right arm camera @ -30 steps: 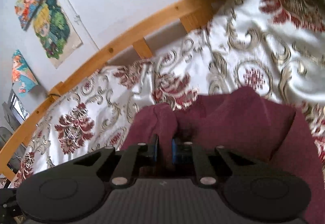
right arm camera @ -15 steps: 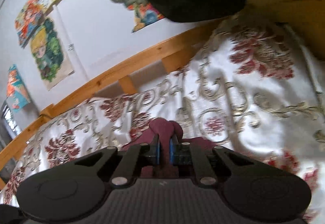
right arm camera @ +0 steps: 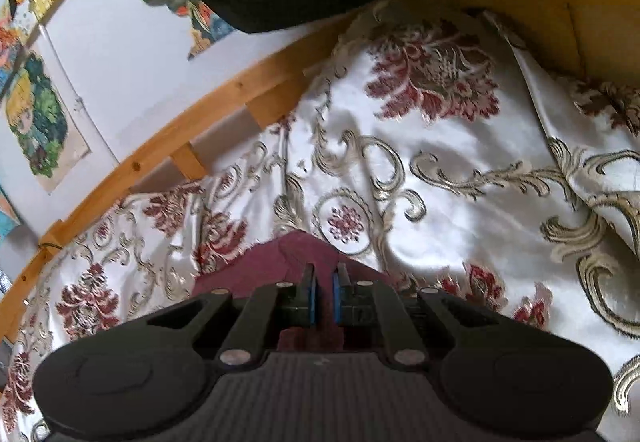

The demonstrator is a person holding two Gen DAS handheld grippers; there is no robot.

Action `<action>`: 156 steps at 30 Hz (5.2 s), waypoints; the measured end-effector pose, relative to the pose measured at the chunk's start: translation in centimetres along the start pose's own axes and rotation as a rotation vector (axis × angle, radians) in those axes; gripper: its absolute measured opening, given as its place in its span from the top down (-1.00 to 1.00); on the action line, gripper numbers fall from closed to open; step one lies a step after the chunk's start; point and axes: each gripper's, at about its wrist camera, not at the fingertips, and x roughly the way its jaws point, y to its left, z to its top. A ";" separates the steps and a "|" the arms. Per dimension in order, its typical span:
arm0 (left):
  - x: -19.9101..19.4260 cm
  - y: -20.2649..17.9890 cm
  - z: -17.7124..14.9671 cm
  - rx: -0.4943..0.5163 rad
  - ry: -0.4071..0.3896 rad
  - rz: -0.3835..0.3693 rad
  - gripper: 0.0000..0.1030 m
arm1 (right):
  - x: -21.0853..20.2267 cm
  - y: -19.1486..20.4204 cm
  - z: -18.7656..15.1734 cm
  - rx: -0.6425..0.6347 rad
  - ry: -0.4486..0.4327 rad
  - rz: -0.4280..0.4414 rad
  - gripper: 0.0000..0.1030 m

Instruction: Fold small clothes

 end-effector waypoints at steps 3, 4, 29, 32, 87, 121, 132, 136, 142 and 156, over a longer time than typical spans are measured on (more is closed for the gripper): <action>-0.1 0.3 -0.2 -0.026 0.006 -0.020 0.22 | 0.0 -0.3 -0.2 0.017 0.016 -0.021 0.77; -0.1 0.4 -0.2 -0.037 0.008 -0.025 0.20 | 0.0 -0.4 -0.2 0.027 0.022 -0.025 0.68; -6.8 4.7 -1.4 -0.352 -0.160 -0.008 -0.98 | -0.4 -0.4 -2.8 0.073 0.183 -0.096 0.58; -6.7 6.1 -1.8 -0.389 -0.141 0.036 -0.98 | -0.9 -0.1 -2.9 0.053 0.153 -0.115 0.82; -1.9 11.4 -6.9 -0.684 0.041 0.023 -0.99 | -0.1 -1.4 -3.5 0.183 0.227 -0.155 -0.85; -2.0 11.0 -7.1 -0.725 -0.108 -0.091 -0.76 | -1.1 8.5 -4.9 -0.420 0.135 -0.143 0.32; -1.0 11.5 -7.9 -0.770 -0.069 -0.116 -0.65 | -1.1 1.1 -2.3 0.022 0.103 -0.103 -0.03; -1.1 11.4 -7.9 -0.771 -0.069 -0.123 -0.62 | -0.5 0.5 -1.6 0.002 0.049 -0.112 0.51; -1.2 11.2 -7.9 -0.757 -0.069 -0.121 -0.51 | -0.1 4.3 -1.7 -0.268 -0.063 -0.027 0.77; -1.4 10.7 -8.0 -0.728 -0.059 -0.107 -0.40 | 0.8 -1.1 -1.3 0.057 0.064 -0.112 -0.03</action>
